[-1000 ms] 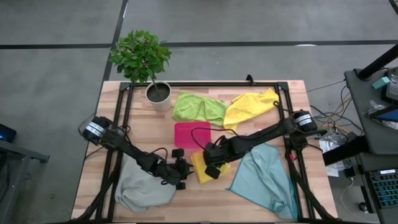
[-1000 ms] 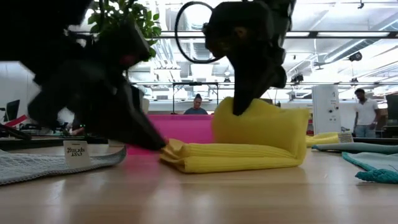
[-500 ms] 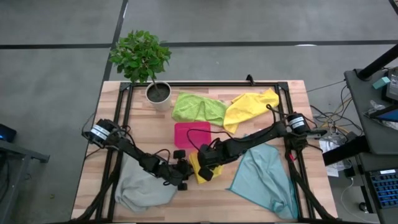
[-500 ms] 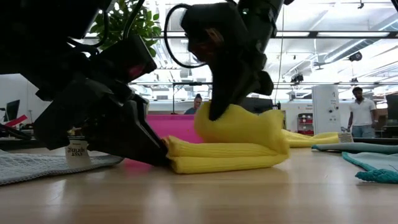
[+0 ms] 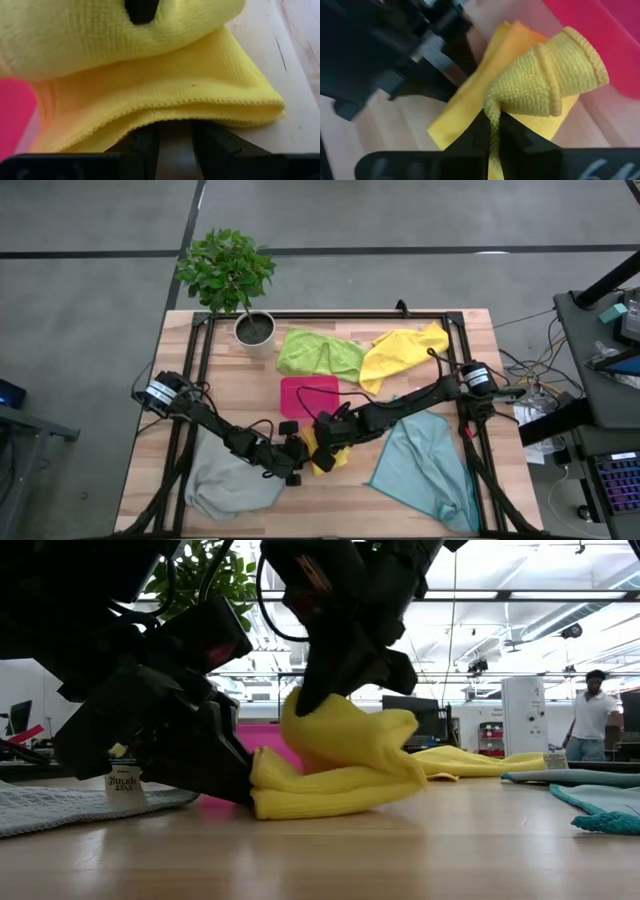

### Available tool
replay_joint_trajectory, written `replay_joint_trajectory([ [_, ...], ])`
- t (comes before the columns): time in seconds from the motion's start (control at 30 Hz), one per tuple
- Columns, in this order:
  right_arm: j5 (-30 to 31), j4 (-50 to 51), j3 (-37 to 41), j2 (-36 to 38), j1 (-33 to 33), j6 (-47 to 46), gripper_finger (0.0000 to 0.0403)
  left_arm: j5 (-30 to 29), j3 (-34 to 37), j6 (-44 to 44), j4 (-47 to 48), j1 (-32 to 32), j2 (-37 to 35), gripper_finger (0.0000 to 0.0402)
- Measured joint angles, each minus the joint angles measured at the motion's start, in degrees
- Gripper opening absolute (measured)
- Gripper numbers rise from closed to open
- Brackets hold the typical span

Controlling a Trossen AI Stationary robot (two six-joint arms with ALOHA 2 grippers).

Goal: Fold microfiber towels
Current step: Fold the bottom yellow microfiber cloth

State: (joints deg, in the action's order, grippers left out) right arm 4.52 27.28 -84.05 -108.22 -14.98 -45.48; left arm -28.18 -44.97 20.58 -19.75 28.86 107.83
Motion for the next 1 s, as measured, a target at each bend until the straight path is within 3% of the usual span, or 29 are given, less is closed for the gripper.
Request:
replay_joint_trajectory([
  [0.2, 3.04, -1.02, 0.04, 0.0, 0.0, 0.54, 0.0054, 0.02, 0.0, 0.0, 0.02, 0.0, 0.0, 0.01],
  [0.57, 2.96, -4.28, 0.07, 0.0, -0.79, 2.33, 0.0158, 0.33, 0.0, 0.07, 0.02, 0.0, 0.0, 0.01],
  [1.0, 1.59, -3.6, 0.07, 0.06, -1.84, 4.14, 0.0172, 1.4, 0.0, 0.24, 0.0, 0.02, -0.09, 0.01],
])
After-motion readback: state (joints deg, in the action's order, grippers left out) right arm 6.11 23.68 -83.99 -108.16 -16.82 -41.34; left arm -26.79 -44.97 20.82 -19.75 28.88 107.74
